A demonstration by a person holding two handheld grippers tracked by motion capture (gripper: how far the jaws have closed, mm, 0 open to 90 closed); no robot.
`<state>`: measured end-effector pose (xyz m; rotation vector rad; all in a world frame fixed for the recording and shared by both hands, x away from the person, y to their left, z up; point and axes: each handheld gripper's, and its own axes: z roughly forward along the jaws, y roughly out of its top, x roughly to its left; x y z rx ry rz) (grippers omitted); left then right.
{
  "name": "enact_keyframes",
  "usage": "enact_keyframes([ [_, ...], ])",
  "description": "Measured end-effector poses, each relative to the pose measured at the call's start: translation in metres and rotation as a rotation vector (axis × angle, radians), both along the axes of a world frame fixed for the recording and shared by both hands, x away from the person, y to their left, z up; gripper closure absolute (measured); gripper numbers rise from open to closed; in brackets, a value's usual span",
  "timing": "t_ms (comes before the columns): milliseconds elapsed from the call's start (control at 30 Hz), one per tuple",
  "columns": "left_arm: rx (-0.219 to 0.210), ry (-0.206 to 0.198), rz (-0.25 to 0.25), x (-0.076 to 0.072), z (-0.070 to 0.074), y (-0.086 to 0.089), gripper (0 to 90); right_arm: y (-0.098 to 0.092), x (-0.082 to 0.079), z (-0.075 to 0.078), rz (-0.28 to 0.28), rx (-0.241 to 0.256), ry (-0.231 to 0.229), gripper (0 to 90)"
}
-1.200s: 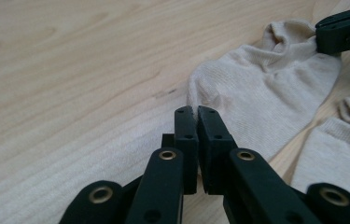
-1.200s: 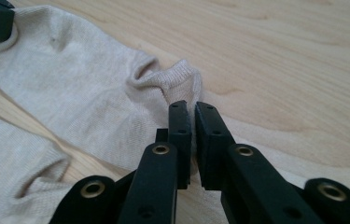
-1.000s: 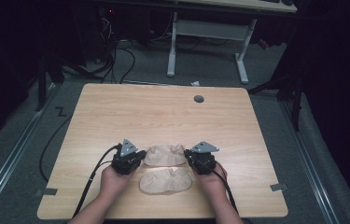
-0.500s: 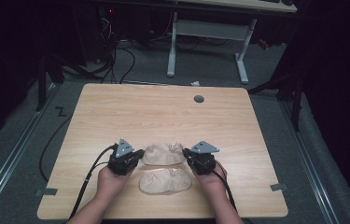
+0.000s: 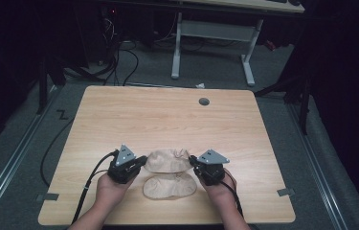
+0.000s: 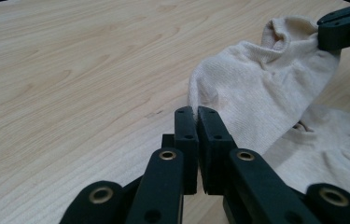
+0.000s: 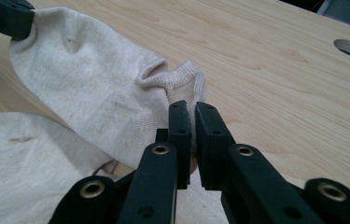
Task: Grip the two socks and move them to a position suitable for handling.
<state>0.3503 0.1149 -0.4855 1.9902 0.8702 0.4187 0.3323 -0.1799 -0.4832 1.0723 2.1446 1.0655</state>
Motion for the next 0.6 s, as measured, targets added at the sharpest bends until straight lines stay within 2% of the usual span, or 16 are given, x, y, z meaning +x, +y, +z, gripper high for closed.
enact_keyframes([
  [200, -0.009, 0.014, -0.016, -0.010, 0.002, 0.003, 87.0, -0.002, -0.010, 0.005, 0.010, 0.002, -0.021, 85.4],
  [367, 0.002, 0.023, -0.031, -0.025, 0.003, 0.002, 87.0, -0.004, -0.019, 0.004, 0.033, -0.003, -0.010, 85.4],
  [600, 0.003, 0.031, -0.050, -0.039, 0.004, 0.003, 87.0, -0.006, -0.031, 0.003, 0.055, -0.008, -0.001, 85.4],
])
